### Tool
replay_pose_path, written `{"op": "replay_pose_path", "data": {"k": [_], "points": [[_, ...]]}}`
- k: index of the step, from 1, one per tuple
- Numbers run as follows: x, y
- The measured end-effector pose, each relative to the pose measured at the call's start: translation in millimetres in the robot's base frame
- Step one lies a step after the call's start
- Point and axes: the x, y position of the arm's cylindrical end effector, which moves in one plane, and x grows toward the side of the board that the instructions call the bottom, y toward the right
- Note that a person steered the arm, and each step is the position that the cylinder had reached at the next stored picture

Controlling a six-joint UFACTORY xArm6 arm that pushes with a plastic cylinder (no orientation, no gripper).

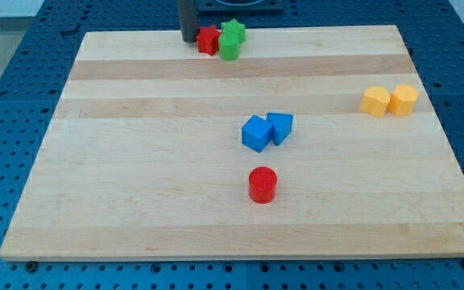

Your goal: Push red circle to the center

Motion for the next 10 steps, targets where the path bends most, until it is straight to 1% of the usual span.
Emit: {"op": "replay_pose_path", "data": {"k": [1, 2, 3, 4, 5, 7, 8, 9, 10], "points": [[-6, 12], [-5, -8], [29, -56], [83, -90], [148, -109], [299, -114], [372, -101], [409, -62], [410, -6]]}}
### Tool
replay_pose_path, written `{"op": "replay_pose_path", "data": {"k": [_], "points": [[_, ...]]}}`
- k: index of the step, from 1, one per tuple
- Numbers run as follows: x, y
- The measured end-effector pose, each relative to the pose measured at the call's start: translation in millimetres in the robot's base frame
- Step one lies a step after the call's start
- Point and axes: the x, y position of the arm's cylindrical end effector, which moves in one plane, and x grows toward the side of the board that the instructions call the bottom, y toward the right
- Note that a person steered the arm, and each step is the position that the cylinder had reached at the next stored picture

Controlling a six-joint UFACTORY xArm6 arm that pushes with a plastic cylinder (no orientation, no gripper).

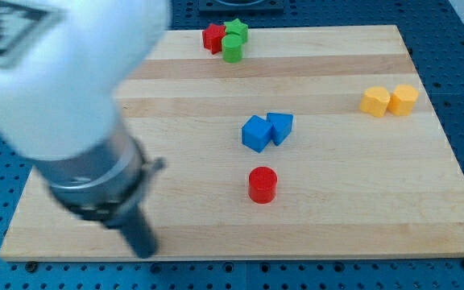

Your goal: Push red circle to the center

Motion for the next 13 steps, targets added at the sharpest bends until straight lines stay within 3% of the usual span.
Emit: {"op": "replay_pose_path", "data": {"k": [2, 3, 7, 9, 13], "points": [[-8, 159], [-34, 168], [-57, 100], [-66, 133], [-107, 7]]}}
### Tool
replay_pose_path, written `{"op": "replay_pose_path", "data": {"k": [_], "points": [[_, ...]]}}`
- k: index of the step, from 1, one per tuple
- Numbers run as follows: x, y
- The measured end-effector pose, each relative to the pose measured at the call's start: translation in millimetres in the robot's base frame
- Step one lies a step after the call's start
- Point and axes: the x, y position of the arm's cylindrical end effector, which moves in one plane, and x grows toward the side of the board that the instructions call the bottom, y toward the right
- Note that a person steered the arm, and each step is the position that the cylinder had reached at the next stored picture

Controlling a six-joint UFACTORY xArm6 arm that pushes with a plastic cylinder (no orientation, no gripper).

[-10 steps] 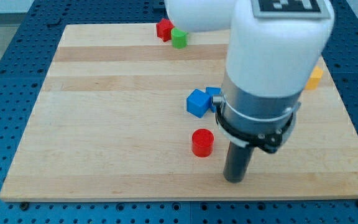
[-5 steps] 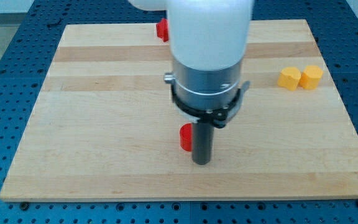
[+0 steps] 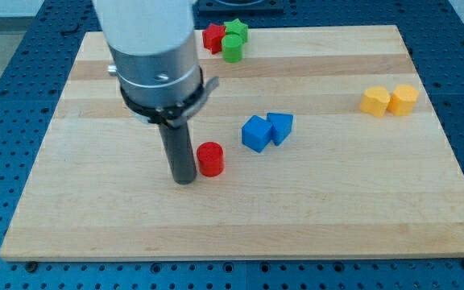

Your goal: Push red circle to the center

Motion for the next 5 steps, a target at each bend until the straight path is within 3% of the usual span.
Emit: {"op": "replay_pose_path", "data": {"k": [1, 3, 5], "points": [[-20, -6], [7, 0], [11, 57]]}}
